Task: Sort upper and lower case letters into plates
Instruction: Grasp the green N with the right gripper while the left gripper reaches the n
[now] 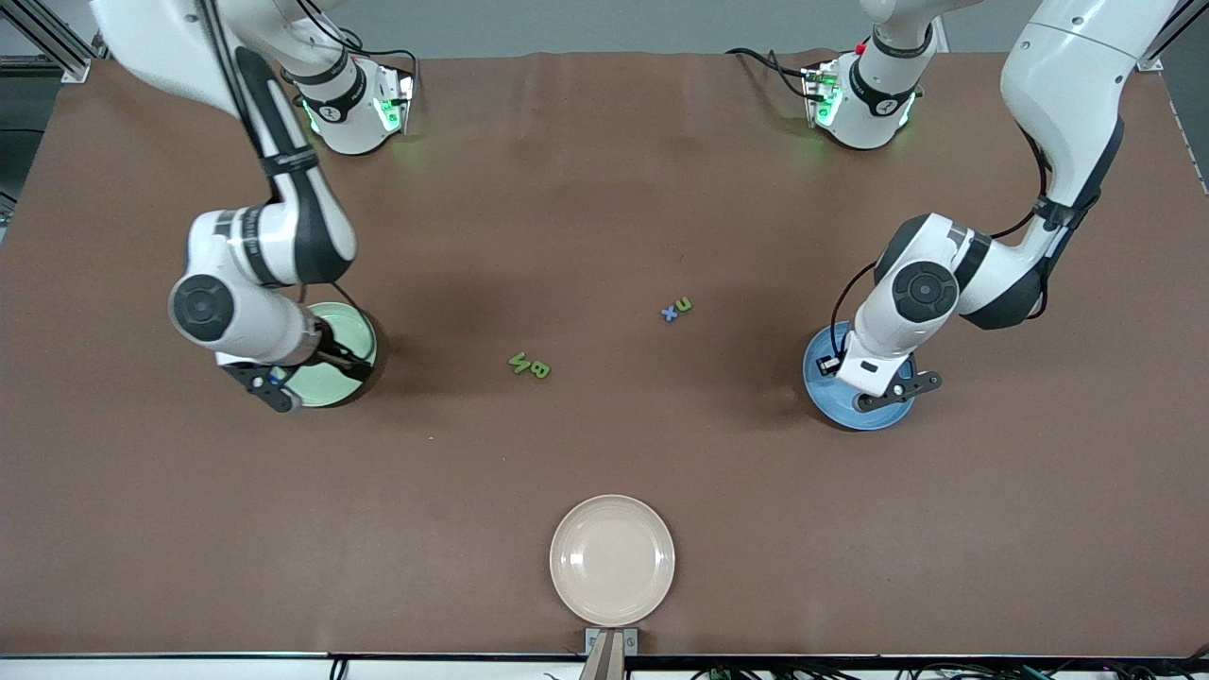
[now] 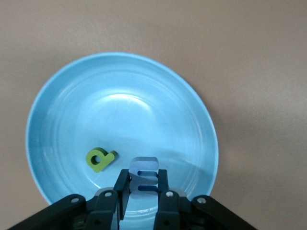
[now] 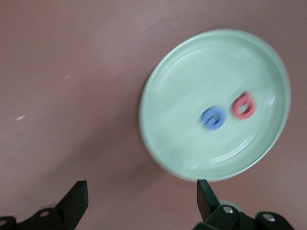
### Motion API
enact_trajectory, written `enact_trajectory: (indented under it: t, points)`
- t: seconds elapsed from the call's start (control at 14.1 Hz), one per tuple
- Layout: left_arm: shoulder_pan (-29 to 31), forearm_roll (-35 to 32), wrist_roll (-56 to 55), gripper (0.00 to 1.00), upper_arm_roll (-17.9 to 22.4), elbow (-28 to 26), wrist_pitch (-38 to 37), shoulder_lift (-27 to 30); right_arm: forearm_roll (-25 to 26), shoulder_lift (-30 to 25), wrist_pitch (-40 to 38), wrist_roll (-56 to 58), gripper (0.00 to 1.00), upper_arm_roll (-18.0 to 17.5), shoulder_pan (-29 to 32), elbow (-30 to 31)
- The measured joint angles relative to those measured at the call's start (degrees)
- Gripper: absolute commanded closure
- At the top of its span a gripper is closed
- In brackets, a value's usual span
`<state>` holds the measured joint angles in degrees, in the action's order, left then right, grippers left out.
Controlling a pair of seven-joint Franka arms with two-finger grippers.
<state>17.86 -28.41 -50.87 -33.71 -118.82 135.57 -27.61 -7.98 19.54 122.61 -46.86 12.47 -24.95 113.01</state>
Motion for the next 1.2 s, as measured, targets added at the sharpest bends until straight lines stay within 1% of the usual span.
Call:
enact_trajectory:
  t: [0.21, 0.42, 0.5, 0.57, 0.64, 0.71, 0.85, 0.92, 1.06, 1.2]
  points:
    - [1.14, -2.11, 0.0, 0.89, 0.01, -1.84, 2.45, -1.16, -1.36, 4.14, 0.72, -12.49, 0.0, -0.29, -7.44, -4.93]
    - [1.32, -2.28, 0.01, 0.84, -0.01, -2.57, 2.72, -1.48, -2.59, 11.04, 3.22, -20.8, 0.0, -0.34, -11.17, -10.95]
    - [1.39, -2.32, 0.01, 0.78, -0.01, -2.75, 2.72, -1.5, -3.68, 13.04, 4.95, -22.75, 0.01, -0.35, -11.88, -12.14]
    - [1.49, -2.51, 0.01, 0.68, -0.01, -2.9, 2.72, -1.53, -4.61, 14.73, 6.94, -24.4, 0.02, -0.34, -12.47, -12.85]
    - [1.62, -2.86, 0.01, 0.51, -0.01, -3.0, 2.72, -1.58, -5.02, 16.12, 8.93, -26.37, 0.02, -0.34, -13.05, -13.26]
    - [1.72, -3.03, 0.01, 0.21, -0.01, -3.04, 2.72, -1.59, -5.24, 17.21, 10.5, -28.34, 0.03, -0.34, -13.61, -13.51]
    - [1.82, -3.14, 0.01, 0.05, -0.03, -2.99, 2.82, -1.56, -5.37, 18.55, 12.07, -31.31, 0.03, -0.35, -15.02, -13.7]
    - [1.86, -3.15, 0.0, 0.0, -0.15, -2.91, 2.82, -1.41, -5.38, 18.85, 12.3, -32.51, 0.03, -0.36, -15.83, -13.73]
    - [2.02, -3.15, -0.07, 0.0, -1.3, -2.73, 2.71, -0.79, -5.4, 18.99, 12.51, -34.43, 0.04, -0.36, -17.59, -13.72]
    - [2.03, -3.15, -0.46, 0.0, -3.55, -2.61, 2.43, -0.29, -5.41, 19.12, 13.14, -35.74, 0.05, -0.36, -18.99, -13.29]
